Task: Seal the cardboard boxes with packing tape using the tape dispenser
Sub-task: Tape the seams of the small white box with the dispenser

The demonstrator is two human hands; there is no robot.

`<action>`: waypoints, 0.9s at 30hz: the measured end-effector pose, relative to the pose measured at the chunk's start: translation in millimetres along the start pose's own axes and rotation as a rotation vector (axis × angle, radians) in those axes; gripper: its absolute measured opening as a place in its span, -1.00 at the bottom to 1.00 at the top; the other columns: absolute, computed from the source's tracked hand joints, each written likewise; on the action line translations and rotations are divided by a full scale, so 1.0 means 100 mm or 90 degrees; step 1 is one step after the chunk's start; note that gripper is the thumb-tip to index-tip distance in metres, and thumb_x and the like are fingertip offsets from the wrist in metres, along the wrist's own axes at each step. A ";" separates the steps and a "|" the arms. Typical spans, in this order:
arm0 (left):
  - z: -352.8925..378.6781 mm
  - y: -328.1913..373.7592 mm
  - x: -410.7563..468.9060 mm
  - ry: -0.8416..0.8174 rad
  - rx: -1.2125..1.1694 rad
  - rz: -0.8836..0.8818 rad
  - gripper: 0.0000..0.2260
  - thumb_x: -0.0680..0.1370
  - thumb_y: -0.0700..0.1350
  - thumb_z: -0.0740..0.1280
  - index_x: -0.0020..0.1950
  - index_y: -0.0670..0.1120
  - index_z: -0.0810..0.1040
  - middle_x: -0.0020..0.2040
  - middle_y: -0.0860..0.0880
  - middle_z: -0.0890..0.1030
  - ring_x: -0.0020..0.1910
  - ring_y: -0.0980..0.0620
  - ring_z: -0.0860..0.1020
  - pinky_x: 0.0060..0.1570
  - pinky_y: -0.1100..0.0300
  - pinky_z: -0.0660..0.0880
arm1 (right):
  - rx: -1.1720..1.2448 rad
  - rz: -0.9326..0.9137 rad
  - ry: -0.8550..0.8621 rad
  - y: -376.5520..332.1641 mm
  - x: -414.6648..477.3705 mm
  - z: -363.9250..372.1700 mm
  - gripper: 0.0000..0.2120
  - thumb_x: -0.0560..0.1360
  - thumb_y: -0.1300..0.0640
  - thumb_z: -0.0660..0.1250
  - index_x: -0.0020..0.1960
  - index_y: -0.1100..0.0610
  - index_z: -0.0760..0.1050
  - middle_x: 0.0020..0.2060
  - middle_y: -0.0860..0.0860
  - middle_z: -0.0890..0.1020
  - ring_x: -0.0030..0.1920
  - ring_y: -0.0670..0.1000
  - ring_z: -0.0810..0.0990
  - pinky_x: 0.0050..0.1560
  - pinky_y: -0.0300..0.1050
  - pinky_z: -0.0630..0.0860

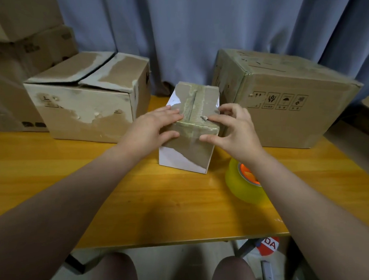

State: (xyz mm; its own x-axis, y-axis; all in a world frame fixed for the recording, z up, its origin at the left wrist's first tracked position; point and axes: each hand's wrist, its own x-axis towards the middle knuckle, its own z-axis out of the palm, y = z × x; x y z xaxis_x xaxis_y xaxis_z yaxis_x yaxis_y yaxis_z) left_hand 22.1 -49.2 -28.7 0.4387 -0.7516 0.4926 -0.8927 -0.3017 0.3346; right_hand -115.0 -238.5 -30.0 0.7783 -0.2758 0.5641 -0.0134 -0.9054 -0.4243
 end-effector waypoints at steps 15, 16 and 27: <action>-0.03 -0.10 0.04 -0.005 -0.045 0.037 -0.59 0.50 -0.10 0.40 0.35 0.01 0.48 0.35 0.06 0.46 0.39 0.14 0.32 0.41 0.17 0.20 | -0.050 -0.258 0.106 0.18 -0.08 0.24 -0.71 0.54 0.14 0.26 0.22 0.18 0.58 0.16 0.10 0.62 0.24 0.11 0.55 0.30 -0.06 0.45; -0.04 -0.13 0.04 -0.017 -0.057 0.047 -0.60 0.52 -0.12 0.38 0.35 0.02 0.46 0.34 0.09 0.45 0.38 0.17 0.31 0.41 0.19 0.19 | -0.034 -0.252 0.114 0.18 -0.09 0.25 -0.71 0.54 0.15 0.27 0.22 0.19 0.57 0.16 0.10 0.62 0.25 0.10 0.55 0.31 -0.07 0.43; -0.04 -0.10 -0.10 0.053 -0.025 0.138 -0.67 0.52 0.04 0.29 0.29 0.06 0.47 0.22 0.18 0.51 0.17 0.03 0.46 0.19 0.22 0.33 | 0.068 -0.237 -0.007 0.23 -0.05 0.00 -0.59 0.46 0.24 0.40 0.29 0.10 0.45 0.22 -0.02 0.52 0.28 0.01 0.51 0.36 -0.11 0.36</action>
State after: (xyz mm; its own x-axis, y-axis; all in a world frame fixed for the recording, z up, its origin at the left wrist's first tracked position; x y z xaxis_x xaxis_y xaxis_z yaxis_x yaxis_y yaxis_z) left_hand 27.2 -36.6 -33.4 0.2457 -0.7452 0.6200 -0.9630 -0.1149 0.2436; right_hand -119.0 -258.1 -43.2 0.7242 0.0696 0.6860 0.3370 -0.9037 -0.2641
